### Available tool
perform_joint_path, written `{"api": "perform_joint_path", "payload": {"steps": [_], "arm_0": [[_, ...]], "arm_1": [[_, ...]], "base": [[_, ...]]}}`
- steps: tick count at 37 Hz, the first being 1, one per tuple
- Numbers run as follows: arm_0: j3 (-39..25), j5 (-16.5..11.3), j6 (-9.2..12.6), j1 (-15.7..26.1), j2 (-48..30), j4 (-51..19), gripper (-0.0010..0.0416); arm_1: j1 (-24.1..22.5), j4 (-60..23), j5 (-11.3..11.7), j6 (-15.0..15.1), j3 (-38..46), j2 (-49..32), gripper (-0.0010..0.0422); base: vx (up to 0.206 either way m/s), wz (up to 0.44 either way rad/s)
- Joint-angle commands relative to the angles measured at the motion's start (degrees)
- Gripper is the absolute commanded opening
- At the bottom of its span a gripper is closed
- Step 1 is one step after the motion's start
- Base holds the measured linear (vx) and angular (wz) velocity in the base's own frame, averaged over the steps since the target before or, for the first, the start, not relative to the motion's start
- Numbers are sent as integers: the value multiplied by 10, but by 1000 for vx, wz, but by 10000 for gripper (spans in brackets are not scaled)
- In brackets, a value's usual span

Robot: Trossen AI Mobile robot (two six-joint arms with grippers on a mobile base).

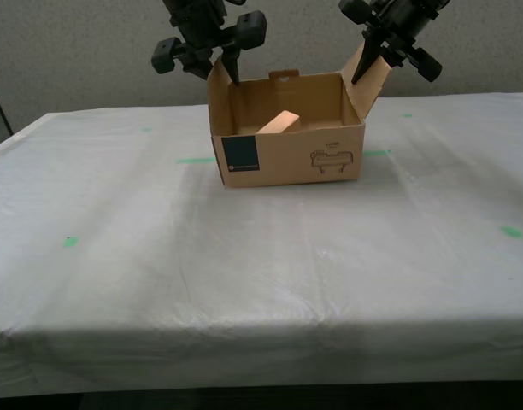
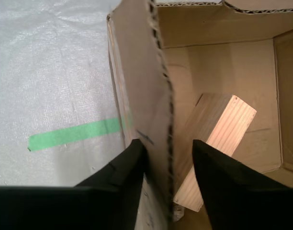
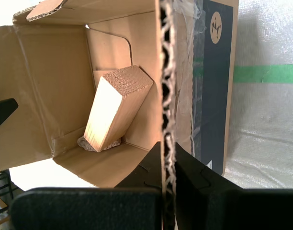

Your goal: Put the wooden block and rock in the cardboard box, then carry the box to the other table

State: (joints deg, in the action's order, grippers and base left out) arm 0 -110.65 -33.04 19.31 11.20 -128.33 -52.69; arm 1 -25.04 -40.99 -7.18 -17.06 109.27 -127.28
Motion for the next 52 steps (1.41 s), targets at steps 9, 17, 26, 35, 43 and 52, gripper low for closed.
{"api": "perform_joint_path", "payload": {"steps": [9,17,26,35,43,52], "arm_0": [[-1,-10,3,1,1,-1,24],[-1,-9,3,0,1,2,143],[-1,5,1,1,1,3,333],[-1,5,-8,1,1,2,360],[-1,-5,-16,0,1,1,388],[-1,-47,-31,0,1,-3,386]], "arm_1": [[0,0,8,0,1,1,279],[0,0,8,2,1,1,369],[0,-2,8,6,1,1,386],[1,-5,8,6,1,1,396],[3,-10,7,6,1,1,398],[10,-34,-11,6,1,2,400]], "base": [[0,0],[0,0],[0,0],[0,0],[0,0],[0,0]]}}
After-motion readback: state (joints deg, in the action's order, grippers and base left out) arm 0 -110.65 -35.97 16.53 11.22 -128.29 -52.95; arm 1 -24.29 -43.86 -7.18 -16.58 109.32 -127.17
